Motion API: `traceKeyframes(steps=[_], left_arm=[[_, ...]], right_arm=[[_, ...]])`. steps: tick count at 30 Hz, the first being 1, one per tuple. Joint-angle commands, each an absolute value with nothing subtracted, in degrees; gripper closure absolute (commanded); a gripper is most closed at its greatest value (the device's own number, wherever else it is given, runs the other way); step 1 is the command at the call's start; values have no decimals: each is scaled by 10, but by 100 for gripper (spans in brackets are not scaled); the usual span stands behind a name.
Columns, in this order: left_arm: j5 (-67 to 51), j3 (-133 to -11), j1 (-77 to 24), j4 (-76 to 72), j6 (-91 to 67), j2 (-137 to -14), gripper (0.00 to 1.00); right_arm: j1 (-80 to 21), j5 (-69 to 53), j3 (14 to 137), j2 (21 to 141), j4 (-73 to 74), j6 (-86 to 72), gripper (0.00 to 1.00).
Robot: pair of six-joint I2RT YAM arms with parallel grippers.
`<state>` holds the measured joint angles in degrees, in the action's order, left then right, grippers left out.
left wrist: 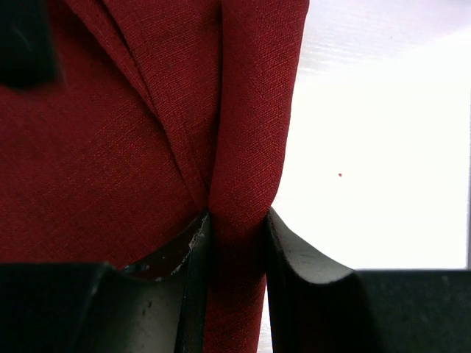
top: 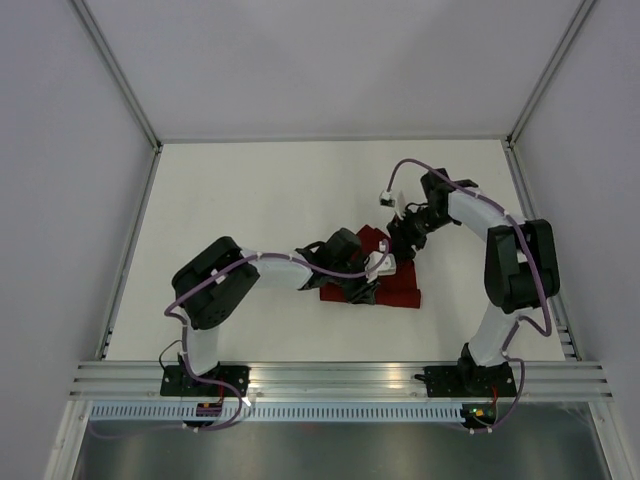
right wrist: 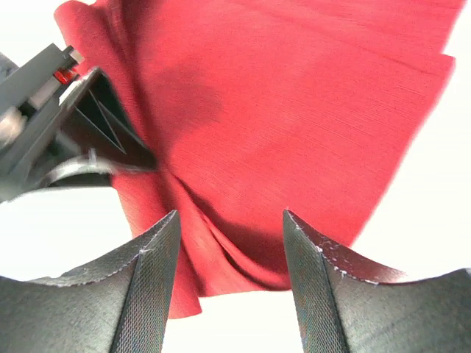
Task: Fold the napkin, place the utensils inside, and roll it up
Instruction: Roll the napkin with the utensil
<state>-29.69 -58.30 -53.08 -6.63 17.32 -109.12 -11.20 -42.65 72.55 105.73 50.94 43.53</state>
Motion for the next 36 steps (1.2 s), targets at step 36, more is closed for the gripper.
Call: traceKeyframes(steps=[36], left_arm=[[-516, -795, -401, 172, 37, -1283, 77]], right_arm=[[-385, -120, 334, 786, 58, 406, 65]])
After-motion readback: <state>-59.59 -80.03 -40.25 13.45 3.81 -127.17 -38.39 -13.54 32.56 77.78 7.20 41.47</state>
